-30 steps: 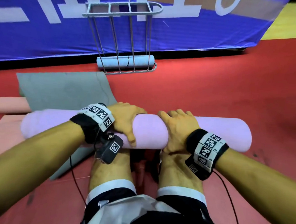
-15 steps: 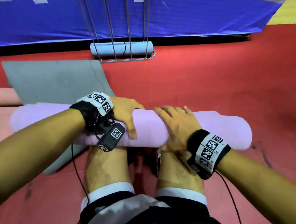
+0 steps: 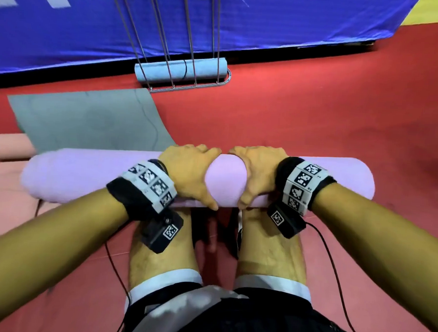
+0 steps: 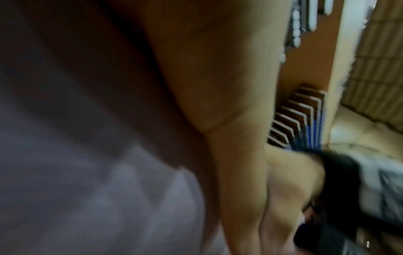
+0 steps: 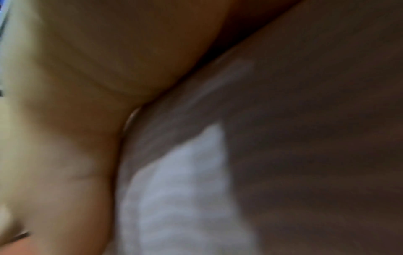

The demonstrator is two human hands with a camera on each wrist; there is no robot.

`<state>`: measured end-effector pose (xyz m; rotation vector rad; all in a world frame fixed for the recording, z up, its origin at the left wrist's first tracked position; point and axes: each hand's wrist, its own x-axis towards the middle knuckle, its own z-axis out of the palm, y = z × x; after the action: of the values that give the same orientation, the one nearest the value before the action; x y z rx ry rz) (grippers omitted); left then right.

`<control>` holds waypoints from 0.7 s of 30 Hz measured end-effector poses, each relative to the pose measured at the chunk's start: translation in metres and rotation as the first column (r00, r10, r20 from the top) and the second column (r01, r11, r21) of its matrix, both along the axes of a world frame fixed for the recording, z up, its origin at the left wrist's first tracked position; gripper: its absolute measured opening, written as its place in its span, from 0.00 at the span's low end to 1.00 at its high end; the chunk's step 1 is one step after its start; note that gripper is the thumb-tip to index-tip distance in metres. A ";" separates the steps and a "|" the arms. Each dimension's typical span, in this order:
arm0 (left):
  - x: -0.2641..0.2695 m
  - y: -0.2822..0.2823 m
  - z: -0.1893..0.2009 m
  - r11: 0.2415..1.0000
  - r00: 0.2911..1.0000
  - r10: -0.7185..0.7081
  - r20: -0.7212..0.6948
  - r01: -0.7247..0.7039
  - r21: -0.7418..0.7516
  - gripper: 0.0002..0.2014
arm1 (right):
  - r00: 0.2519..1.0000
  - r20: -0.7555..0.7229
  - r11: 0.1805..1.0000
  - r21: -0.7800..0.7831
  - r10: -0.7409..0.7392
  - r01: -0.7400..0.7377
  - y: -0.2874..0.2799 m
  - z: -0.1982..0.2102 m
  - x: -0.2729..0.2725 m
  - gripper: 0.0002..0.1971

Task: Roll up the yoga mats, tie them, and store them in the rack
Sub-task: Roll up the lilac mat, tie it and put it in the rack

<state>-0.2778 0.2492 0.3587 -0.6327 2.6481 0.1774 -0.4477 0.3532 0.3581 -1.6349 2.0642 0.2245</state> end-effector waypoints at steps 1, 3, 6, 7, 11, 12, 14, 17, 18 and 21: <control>0.003 0.006 -0.005 0.996 0.999 -0.012 -0.032 0.009 -0.094 0.62 | 1.000 0.010 1.000 0.007 -0.002 0.002 -0.002 -0.001 -0.002 0.54; 0.010 0.012 -0.017 0.980 0.994 -0.036 -0.103 0.015 -0.198 0.64 | 1.000 0.027 1.000 0.003 -0.004 0.003 -0.006 -0.001 -0.005 0.53; 0.015 0.013 -0.026 0.965 0.989 -0.044 -0.142 0.005 -0.262 0.67 | 0.997 0.076 1.000 0.001 -0.013 0.013 -0.010 -0.002 -0.007 0.52; 0.015 0.015 -0.027 0.962 0.991 -0.037 -0.132 -0.001 -0.273 0.68 | 0.996 0.093 1.000 0.008 -0.020 0.020 -0.011 -0.002 -0.006 0.52; 0.009 0.016 -0.024 0.960 0.995 -0.011 -0.104 -0.018 -0.279 0.65 | 0.990 0.132 0.999 0.005 -0.047 0.047 -0.012 -0.001 -0.007 0.52; 0.008 0.015 -0.023 0.961 0.994 -0.010 -0.105 -0.020 -0.276 0.64 | 0.989 0.137 0.999 0.000 -0.053 0.053 -0.011 -0.001 -0.007 0.52; 0.006 0.011 -0.020 0.965 0.993 -0.009 -0.116 -0.022 -0.262 0.62 | 0.991 0.130 0.998 -0.038 -0.045 0.050 -0.009 -0.001 -0.007 0.55; 0.007 0.006 -0.016 0.969 0.991 -0.005 -0.134 -0.029 -0.245 0.60 | 0.999 0.028 0.977 -0.212 0.023 -0.017 0.002 -0.005 -0.002 0.59; 0.006 0.004 -0.014 0.970 0.991 -0.003 -0.133 -0.029 -0.240 0.59 | 0.999 -0.030 0.965 -0.259 0.040 -0.047 0.008 -0.008 0.002 0.59; 0.003 0.002 -0.010 0.970 0.992 -0.017 -0.122 -0.014 -0.243 0.58 | 0.974 -0.225 0.960 -0.265 0.030 -0.091 0.030 -0.025 0.020 0.67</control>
<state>-0.2750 0.2514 0.3488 -0.7182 2.8149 -0.1163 -0.4280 0.3837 0.3333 -1.9151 2.2959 0.1497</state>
